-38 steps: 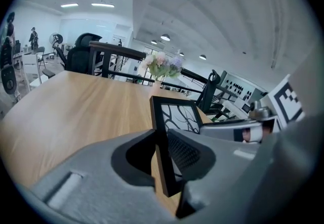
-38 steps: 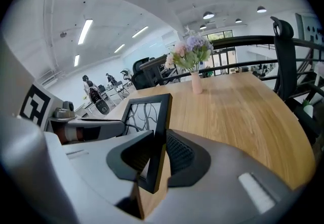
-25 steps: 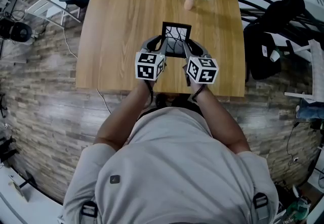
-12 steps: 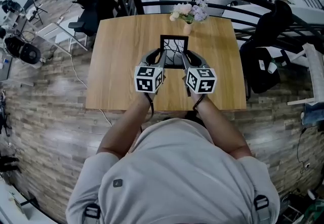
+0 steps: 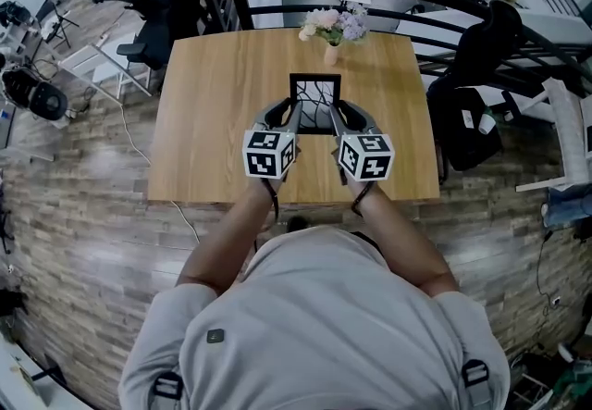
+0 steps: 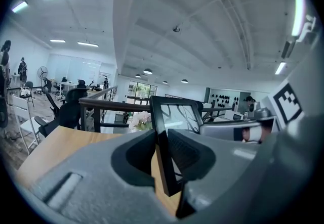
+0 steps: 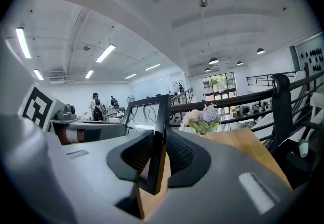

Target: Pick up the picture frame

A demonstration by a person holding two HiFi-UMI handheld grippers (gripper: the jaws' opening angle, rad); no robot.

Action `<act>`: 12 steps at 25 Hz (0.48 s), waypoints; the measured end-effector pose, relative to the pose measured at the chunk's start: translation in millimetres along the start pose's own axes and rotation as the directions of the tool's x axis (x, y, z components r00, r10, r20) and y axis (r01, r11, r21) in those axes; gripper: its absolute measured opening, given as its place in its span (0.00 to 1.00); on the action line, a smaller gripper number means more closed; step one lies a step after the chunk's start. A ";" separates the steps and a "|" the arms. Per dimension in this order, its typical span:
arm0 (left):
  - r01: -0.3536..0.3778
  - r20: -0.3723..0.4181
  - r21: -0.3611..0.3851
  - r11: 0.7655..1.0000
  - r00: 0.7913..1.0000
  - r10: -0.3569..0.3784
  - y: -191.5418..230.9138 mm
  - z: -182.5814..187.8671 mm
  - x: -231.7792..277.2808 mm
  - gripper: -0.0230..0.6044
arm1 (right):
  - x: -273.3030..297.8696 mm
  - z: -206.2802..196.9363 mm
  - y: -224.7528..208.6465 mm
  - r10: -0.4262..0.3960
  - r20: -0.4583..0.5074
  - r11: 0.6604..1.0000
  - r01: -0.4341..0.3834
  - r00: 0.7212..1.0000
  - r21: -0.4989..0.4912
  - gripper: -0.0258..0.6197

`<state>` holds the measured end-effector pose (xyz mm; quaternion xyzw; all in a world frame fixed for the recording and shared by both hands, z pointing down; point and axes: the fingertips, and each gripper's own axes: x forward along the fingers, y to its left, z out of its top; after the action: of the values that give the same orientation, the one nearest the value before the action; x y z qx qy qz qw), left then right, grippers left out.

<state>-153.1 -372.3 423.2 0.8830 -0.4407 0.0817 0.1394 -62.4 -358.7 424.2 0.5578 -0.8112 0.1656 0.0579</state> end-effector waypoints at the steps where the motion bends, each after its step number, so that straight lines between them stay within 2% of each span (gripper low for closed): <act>1: -0.002 0.003 0.003 1.000 1.000 0.002 -5.1 0.5 -0.9 0.17 | -4.6 -0.2 -2.0 0.002 0.002 1.000 -0.002 1.000 -0.001 0.17; 5: -0.015 0.007 0.008 1.000 1.000 0.015 -37.2 -3.6 -4.6 0.17 | -32.8 -3.5 -16.8 0.011 0.010 1.000 -0.011 1.000 -0.003 0.17; 12: -0.040 0.002 0.005 0.999 0.999 0.040 -120.0 -18.1 -13.0 0.17 | -103.4 -15.3 -56.2 0.034 0.000 0.999 -0.034 0.999 0.001 0.17</act>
<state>-65.1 -288.0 416.0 0.8745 -0.4580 0.0846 0.1352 26.5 -280.1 421.2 0.5441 -0.8204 0.1671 0.0549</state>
